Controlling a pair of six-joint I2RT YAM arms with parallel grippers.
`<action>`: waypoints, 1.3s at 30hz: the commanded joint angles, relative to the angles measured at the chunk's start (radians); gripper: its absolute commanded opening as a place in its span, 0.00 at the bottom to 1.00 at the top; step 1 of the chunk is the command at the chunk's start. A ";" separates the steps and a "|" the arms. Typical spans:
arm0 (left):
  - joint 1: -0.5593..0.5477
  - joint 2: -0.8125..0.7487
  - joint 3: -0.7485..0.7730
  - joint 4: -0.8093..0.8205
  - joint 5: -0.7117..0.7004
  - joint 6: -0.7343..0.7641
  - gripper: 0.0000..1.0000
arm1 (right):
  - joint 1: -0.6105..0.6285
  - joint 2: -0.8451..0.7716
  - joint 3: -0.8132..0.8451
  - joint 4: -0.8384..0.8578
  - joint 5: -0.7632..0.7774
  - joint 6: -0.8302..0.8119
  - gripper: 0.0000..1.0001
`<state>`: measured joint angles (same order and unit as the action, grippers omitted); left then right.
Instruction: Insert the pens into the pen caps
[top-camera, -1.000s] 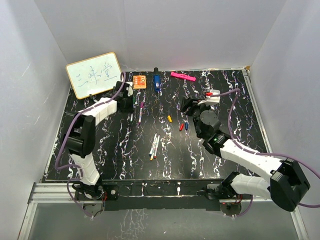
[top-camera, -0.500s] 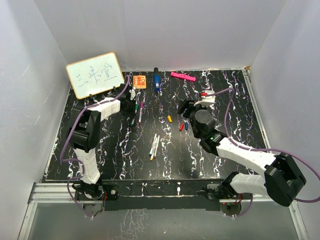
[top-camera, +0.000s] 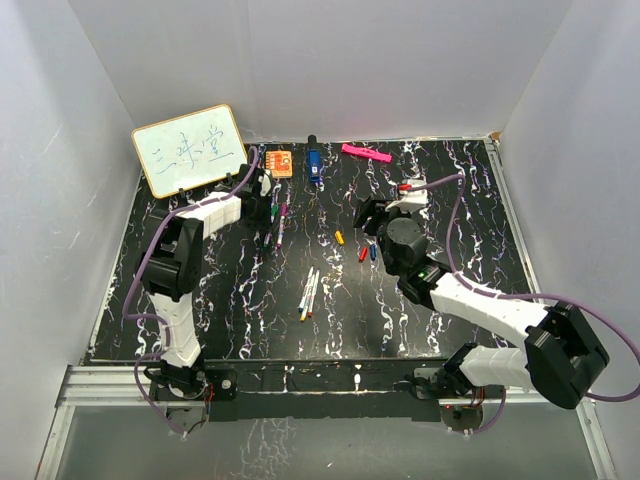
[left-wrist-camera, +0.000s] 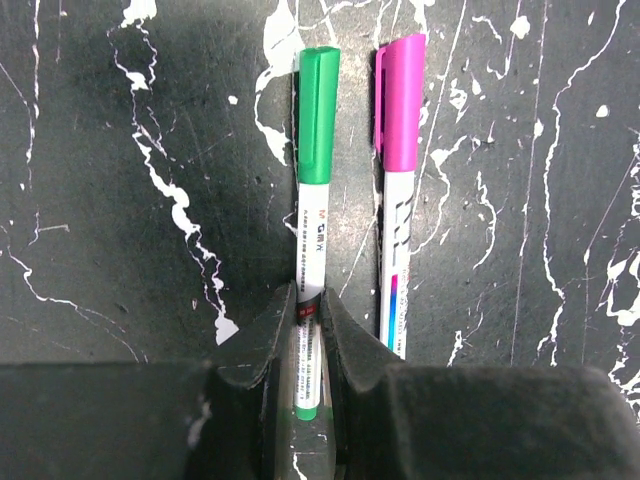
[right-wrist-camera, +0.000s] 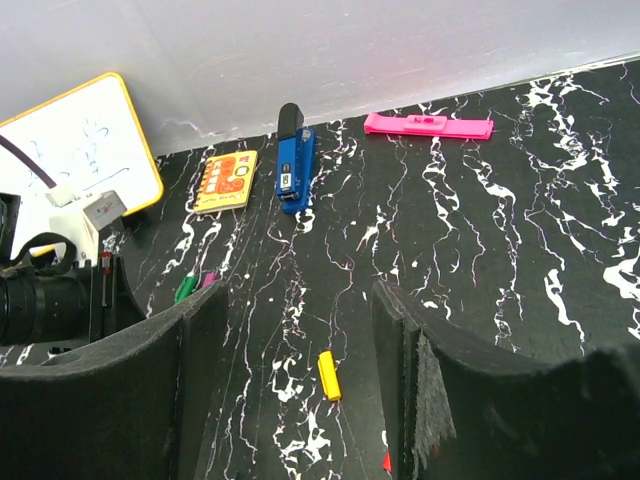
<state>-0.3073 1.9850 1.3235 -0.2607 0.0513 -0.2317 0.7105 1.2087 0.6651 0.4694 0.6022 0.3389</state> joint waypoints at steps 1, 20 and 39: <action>0.010 0.028 0.029 0.001 0.017 -0.022 0.11 | -0.006 0.012 0.050 0.017 -0.008 -0.006 0.56; 0.013 -0.153 0.047 -0.024 -0.023 -0.017 0.34 | -0.012 0.019 0.058 0.047 0.034 -0.030 0.74; -0.206 -0.526 -0.198 -0.162 -0.024 0.055 0.27 | -0.065 0.070 0.034 0.148 0.131 -0.130 0.92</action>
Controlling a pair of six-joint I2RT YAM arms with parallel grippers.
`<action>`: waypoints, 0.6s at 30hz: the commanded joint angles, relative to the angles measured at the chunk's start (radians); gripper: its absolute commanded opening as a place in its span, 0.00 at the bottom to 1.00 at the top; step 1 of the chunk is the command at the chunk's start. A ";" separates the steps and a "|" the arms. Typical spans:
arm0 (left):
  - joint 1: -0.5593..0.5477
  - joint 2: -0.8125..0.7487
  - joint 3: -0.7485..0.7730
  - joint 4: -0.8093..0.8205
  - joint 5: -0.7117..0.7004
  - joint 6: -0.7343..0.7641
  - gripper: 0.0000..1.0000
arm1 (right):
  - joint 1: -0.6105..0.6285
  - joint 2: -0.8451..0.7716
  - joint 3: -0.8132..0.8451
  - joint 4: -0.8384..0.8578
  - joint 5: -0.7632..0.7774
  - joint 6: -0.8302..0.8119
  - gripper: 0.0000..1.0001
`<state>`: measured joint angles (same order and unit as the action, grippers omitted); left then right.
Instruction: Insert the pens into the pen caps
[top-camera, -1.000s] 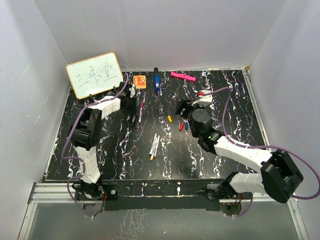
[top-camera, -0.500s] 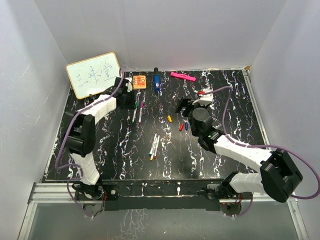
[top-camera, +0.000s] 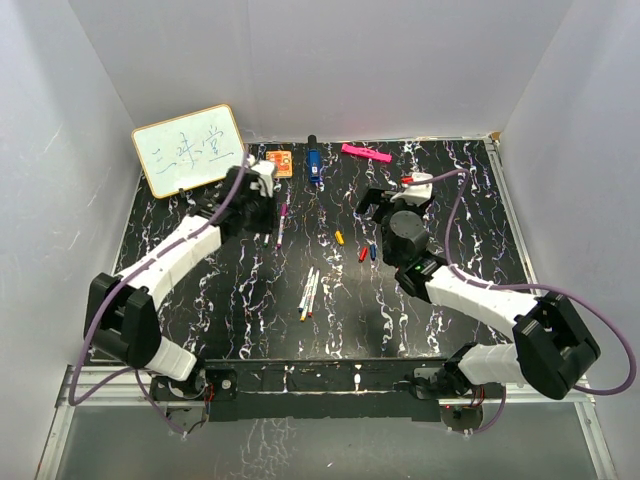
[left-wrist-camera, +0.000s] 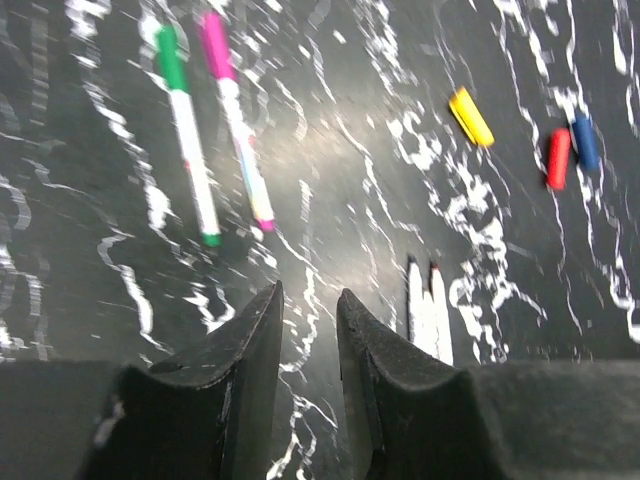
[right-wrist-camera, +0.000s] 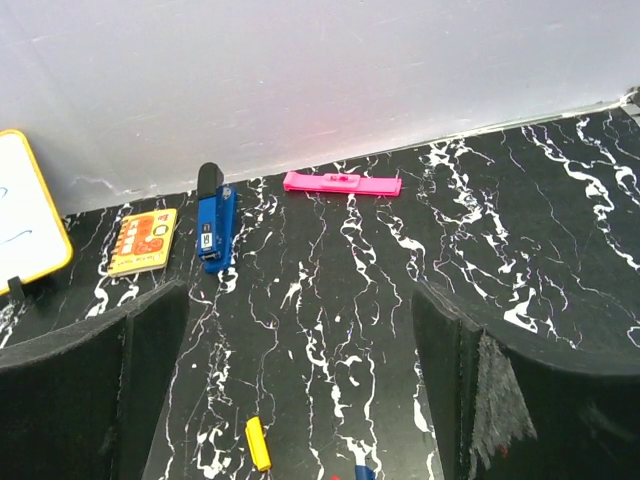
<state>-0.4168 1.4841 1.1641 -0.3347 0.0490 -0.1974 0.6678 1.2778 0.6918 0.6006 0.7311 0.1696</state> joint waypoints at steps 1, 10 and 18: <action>-0.121 -0.023 -0.047 -0.092 -0.027 0.014 0.27 | -0.028 -0.002 0.003 0.015 0.006 0.044 0.91; -0.250 0.052 -0.046 -0.113 -0.034 -0.024 0.26 | -0.090 -0.042 -0.022 -0.064 0.007 0.131 0.43; -0.329 0.139 -0.051 -0.132 -0.041 -0.061 0.35 | -0.153 -0.065 -0.054 -0.123 -0.070 0.217 0.56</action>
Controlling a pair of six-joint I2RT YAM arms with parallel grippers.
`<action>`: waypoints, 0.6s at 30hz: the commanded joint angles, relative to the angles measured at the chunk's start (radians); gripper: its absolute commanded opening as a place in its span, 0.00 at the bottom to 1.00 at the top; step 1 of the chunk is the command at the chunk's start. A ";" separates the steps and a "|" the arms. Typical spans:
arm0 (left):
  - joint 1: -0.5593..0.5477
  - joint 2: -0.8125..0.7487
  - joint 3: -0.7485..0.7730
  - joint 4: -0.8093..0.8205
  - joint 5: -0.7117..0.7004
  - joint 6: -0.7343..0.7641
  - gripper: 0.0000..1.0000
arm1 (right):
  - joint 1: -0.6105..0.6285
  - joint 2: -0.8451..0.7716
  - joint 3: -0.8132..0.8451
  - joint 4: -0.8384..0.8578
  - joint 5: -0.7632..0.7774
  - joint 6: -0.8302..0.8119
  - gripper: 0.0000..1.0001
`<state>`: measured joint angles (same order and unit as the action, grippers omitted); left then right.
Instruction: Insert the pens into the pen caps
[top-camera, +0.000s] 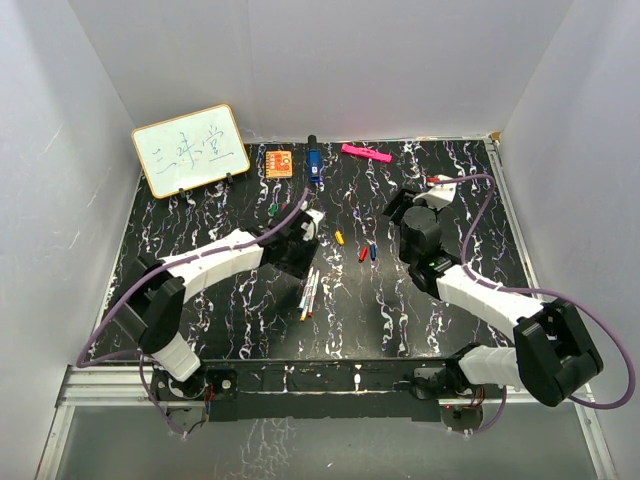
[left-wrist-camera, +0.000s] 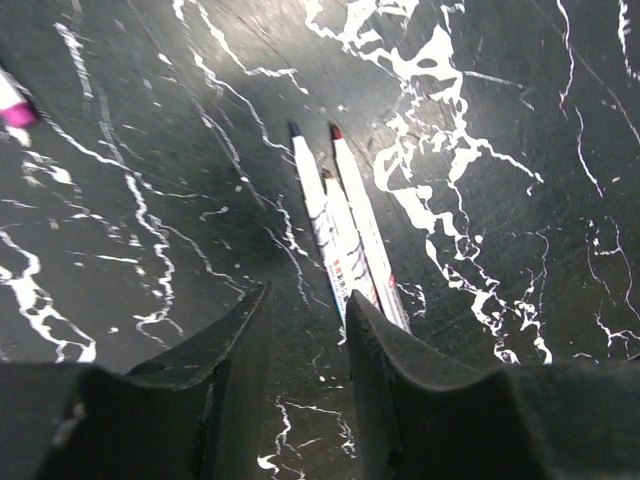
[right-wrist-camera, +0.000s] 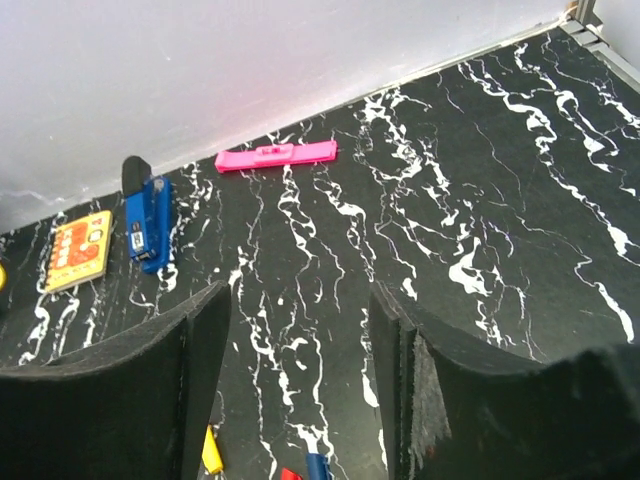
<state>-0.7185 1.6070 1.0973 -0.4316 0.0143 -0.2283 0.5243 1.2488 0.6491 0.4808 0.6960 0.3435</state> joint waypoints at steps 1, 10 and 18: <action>-0.030 0.021 0.012 -0.031 -0.004 -0.037 0.38 | -0.010 -0.038 -0.013 -0.003 -0.039 0.043 0.57; -0.043 0.053 0.006 -0.034 -0.037 -0.095 0.39 | -0.010 -0.029 -0.016 -0.004 -0.065 0.059 0.59; -0.068 0.109 0.019 -0.076 -0.056 -0.095 0.38 | -0.010 -0.022 -0.017 -0.007 -0.074 0.066 0.59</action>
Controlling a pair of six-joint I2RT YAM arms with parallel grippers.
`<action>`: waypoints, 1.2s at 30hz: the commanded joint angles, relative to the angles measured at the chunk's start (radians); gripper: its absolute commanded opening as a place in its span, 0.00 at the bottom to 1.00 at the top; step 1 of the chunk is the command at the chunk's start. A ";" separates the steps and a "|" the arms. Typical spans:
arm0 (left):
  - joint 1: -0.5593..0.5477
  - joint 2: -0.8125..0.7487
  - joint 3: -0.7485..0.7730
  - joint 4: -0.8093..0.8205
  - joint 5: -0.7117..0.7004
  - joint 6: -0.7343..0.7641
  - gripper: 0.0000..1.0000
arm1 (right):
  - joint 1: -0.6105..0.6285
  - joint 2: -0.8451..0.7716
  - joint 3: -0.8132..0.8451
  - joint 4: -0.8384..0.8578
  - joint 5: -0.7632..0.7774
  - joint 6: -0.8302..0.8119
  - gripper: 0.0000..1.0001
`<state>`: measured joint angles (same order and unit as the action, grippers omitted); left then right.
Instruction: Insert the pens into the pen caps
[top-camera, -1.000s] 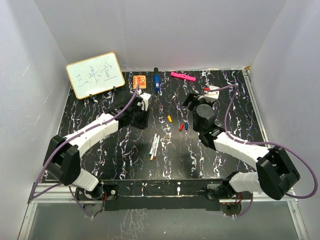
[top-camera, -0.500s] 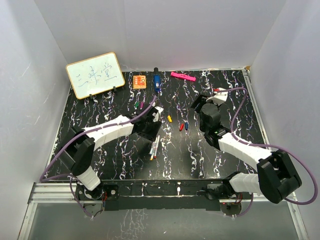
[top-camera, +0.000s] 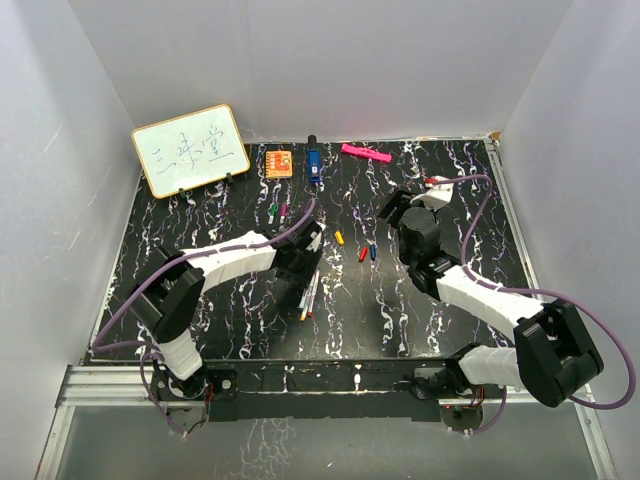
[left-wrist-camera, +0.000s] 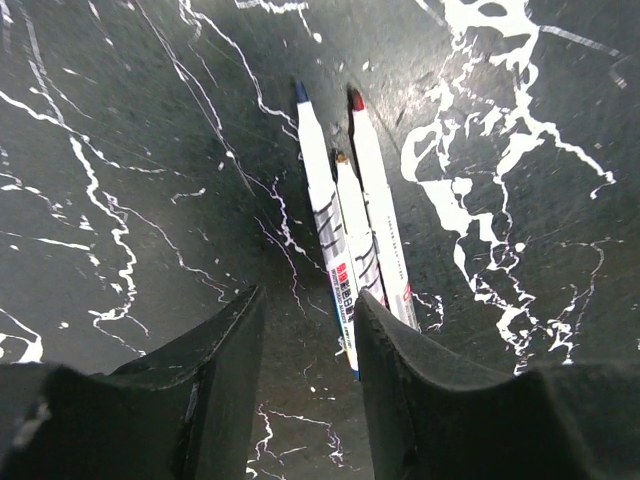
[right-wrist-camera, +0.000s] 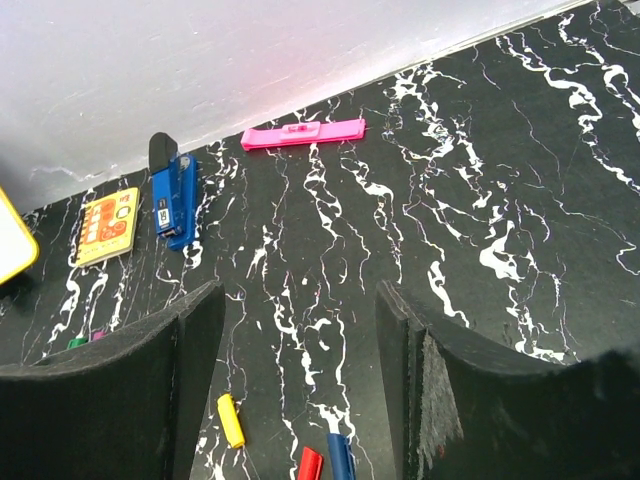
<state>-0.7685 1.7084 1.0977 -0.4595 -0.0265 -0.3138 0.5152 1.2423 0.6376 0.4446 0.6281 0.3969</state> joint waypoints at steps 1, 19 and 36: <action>-0.020 0.008 0.018 -0.050 -0.015 -0.011 0.38 | -0.001 -0.014 -0.007 0.027 -0.006 0.013 0.59; -0.028 0.060 0.017 -0.056 -0.059 -0.015 0.36 | -0.001 0.008 -0.006 0.020 -0.019 0.025 0.59; -0.029 0.165 0.071 -0.198 -0.129 0.060 0.34 | -0.001 0.016 0.001 0.014 -0.018 0.036 0.58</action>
<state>-0.7956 1.8191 1.1564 -0.5484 -0.1047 -0.3019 0.5152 1.2640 0.6376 0.4362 0.6025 0.4221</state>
